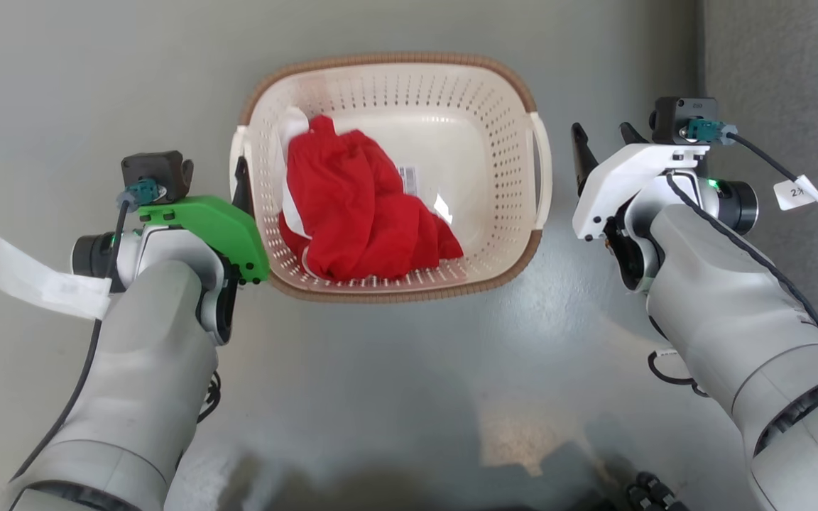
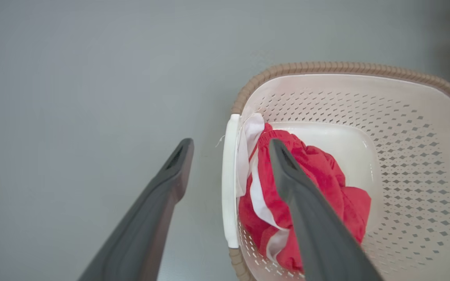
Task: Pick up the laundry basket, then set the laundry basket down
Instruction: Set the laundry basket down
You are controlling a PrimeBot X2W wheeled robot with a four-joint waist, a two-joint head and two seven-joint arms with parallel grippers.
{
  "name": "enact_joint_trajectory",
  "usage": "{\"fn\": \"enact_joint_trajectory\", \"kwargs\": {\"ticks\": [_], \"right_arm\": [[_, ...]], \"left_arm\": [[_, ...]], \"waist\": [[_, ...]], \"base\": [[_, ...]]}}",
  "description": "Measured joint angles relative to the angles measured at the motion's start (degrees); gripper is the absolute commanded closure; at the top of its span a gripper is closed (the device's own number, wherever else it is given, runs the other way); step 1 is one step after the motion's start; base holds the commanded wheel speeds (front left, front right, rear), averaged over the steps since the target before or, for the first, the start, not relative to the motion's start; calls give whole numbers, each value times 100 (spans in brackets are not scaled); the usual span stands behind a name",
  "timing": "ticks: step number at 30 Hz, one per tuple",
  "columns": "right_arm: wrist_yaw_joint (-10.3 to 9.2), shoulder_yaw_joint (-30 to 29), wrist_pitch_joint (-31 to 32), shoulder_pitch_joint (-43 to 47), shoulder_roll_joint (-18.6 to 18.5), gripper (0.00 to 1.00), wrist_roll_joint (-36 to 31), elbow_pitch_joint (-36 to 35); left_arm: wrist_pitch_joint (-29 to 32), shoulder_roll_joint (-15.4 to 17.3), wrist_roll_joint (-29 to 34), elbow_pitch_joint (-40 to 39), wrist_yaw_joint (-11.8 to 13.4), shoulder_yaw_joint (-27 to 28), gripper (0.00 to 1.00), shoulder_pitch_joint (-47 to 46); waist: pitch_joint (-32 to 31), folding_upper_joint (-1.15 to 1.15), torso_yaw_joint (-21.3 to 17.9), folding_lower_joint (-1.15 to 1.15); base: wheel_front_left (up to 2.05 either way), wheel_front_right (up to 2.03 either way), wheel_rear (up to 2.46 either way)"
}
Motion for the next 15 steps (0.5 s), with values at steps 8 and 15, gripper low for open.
{"fn": "enact_joint_trajectory", "kwargs": {"ticks": [8, 15], "right_arm": [[48, 26, -75, 140, -4, 0, -185, -194], [-14, -272, -76, 229, -226, 0, -537, -1049]], "left_arm": [[-2, 108, 123, -745, 9, 334, 0, 428], [-1, 221, 470, -1396, 43, 525, 0, 925]], "waist": [[-602, 0, 50, 0], [-1142, 0, 95, 0]], "base": [[0, 0, 0], [0, 0, 0]]}}
